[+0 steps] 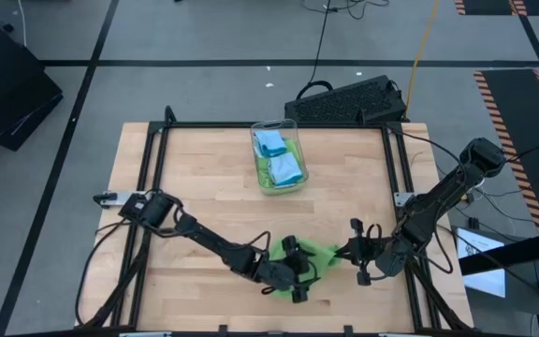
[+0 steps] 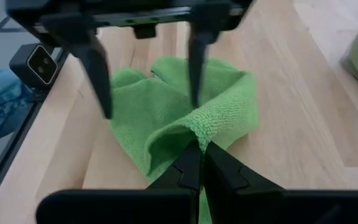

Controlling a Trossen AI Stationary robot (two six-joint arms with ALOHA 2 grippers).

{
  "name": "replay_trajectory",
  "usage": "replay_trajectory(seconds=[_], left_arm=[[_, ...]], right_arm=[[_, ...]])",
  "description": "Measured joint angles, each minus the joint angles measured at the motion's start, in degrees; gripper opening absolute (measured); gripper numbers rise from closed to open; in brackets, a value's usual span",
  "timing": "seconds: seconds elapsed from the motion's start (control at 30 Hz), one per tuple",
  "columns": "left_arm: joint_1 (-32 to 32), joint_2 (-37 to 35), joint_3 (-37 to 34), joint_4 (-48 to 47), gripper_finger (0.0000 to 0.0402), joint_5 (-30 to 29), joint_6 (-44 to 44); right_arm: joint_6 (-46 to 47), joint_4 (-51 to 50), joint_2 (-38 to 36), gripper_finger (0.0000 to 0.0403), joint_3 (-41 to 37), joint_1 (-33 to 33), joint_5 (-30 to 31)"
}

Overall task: Fold microfiber towels
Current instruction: Fold the green towel

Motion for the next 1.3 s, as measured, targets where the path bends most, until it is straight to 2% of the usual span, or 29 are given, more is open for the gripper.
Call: replay_trajectory(seconds=[0.13, 0.37, 0.5, 0.57, 0.67, 0.87, 0.9, 1.07, 1.3], left_arm=[[0.32, -0.03, 0.00, 0.04, 0.0324, -0.80, -0.47], [0.80, 1.47, 0.00, 3.99, 0.0324, -1.56, -0.23], [1.54, 1.95, 0.00, 5.25, 0.0324, -4.80, -0.78], [1.99, 1.94, 0.02, 4.41, 0.0315, -4.34, -2.72], [2.18, 1.95, 0.02, 2.94, 0.0255, -1.97, -1.80], [1.71, 1.95, 0.01, 2.76, 0.0033, -1.54, 2.15], [1.82, 1.95, 0.02, 2.77, 0.0019, -1.92, 2.01], [1.78, 1.83, 0.02, 2.60, 0.0007, -2.97, 2.58], [0.29, -2.75, 0.00, -5.66, 0.0005, -0.34, -0.95]], right_arm=[[-0.64, 0.06, 0.00, 0.0004, 0.00, 0.00, 0.22], [-1.28, 1.55, -0.02, 0.0004, 0.00, -0.07, 7.13], [-3.68, 4.97, 0.00, 0.0004, 0.02, -0.09, 7.15], [-4.31, 5.73, 0.00, 0.0004, 0.02, -0.07, 7.15], [-4.73, 6.45, 0.00, 0.0004, 0.02, 0.00, 7.08], [-4.86, 6.18, 0.00, 0.0004, 0.02, 0.09, 4.02], [-4.86, 6.17, 0.00, 0.0004, 0.02, 0.11, 3.85], [-5.42, 6.07, 0.00, 0.0004, 0.02, 0.10, 3.13], [-7.14, 6.01, -0.02, 0.0004, 0.02, 0.11, -0.78]])
